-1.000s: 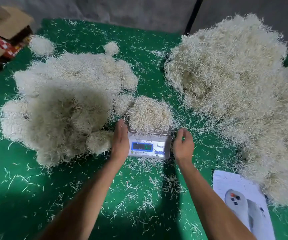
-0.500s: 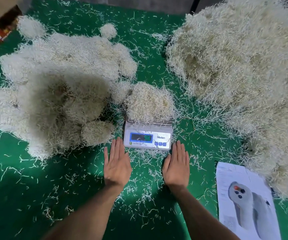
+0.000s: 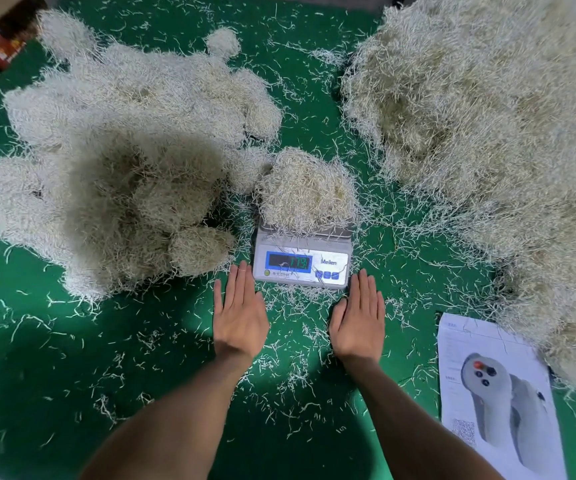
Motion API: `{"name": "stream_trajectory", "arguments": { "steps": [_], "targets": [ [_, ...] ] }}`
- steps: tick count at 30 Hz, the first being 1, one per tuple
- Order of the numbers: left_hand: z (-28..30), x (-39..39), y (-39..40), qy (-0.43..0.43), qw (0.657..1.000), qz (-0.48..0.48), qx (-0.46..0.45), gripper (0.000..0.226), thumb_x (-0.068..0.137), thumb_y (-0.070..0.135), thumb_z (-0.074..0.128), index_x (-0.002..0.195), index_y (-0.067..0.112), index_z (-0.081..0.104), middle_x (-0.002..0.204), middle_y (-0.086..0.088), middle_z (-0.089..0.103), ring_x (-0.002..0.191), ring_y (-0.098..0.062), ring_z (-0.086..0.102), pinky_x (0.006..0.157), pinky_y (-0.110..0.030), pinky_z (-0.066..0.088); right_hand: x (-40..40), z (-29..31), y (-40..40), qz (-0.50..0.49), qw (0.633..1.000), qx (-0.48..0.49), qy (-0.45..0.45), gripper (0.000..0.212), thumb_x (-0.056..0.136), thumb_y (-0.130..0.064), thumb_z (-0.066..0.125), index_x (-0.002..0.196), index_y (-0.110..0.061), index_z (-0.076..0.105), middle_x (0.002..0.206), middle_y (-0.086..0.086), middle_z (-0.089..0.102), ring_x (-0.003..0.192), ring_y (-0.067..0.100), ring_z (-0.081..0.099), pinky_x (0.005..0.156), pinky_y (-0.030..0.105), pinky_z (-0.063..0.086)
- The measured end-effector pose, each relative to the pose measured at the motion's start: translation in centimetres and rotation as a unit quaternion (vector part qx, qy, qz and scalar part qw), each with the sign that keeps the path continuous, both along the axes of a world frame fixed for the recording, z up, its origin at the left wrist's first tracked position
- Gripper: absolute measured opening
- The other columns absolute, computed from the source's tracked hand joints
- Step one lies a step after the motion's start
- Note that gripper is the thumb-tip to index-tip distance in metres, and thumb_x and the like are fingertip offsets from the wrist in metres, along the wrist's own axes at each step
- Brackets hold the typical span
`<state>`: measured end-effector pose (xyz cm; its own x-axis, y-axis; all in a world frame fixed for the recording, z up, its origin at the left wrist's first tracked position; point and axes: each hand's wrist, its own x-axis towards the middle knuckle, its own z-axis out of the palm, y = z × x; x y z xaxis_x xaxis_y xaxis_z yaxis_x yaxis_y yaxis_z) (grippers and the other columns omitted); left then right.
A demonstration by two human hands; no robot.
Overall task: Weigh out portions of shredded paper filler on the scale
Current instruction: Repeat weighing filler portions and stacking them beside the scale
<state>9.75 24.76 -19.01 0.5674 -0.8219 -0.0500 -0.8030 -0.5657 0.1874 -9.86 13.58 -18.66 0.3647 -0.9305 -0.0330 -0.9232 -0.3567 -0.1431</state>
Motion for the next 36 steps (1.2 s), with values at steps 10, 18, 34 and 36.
{"name": "stream_trajectory", "arguments": {
  "steps": [10, 18, 34, 36],
  "targets": [
    [1.8, 0.5, -1.0, 0.105, 0.994, 0.023, 0.033, 0.058, 0.107, 0.036, 0.007, 0.161, 0.014, -0.001, 0.169, -0.003, -0.005, 0.155, -0.017, -0.012, 0.126, -0.046, -0.005, -0.4, 2.5, -1.8, 0.009, 1.000, 0.023, -0.019, 0.059, 0.103, -0.040, 0.022, 0.146, -0.011, 0.049, 0.152, 0.011, 0.047, 0.135, 0.023, 0.043, 0.116, 0.040, 0.031],
    [14.0, 2.2, -10.2, 0.210, 0.953, 0.032, -0.214, 0.101, 0.088, 0.066, 0.060, 0.161, 0.027, 0.002, 0.170, 0.003, -0.001, 0.156, -0.020, 0.002, 0.125, -0.048, 0.011, 6.4, 13.5, -11.6, -0.063, 0.937, 0.072, -0.336, 0.046, 0.107, -0.048, 0.038, 0.130, -0.014, 0.059, 0.126, 0.004, 0.062, 0.109, 0.016, 0.063, 0.098, 0.047, 0.056],
    [18.6, 2.1, -20.7, 0.447, 0.881, -0.009, -0.152, 0.073, 0.065, 0.049, 0.089, 0.125, 0.025, 0.054, 0.070, 0.020, 0.071, 0.048, 0.004, 0.058, 0.041, -0.017, 0.044, 12.4, 19.2, -19.4, -0.208, 0.808, 0.375, -0.404, 0.028, 0.107, -0.018, 0.040, 0.124, -0.006, 0.058, 0.084, 0.006, 0.051, 0.072, 0.016, 0.053, 0.056, 0.026, 0.047],
    [18.9, 1.5, -21.2, 0.463, 0.874, -0.009, -0.148, 0.075, 0.075, 0.038, 0.087, 0.137, 0.021, 0.049, 0.064, 0.034, 0.064, 0.038, 0.008, 0.050, 0.033, -0.012, 0.035, 11.8, 19.6, -21.7, -0.240, 0.808, 0.343, -0.414, 0.036, 0.105, -0.021, 0.045, 0.135, -0.003, 0.056, 0.079, 0.001, 0.047, 0.064, 0.012, 0.047, 0.044, 0.026, 0.044]
  ]
}}
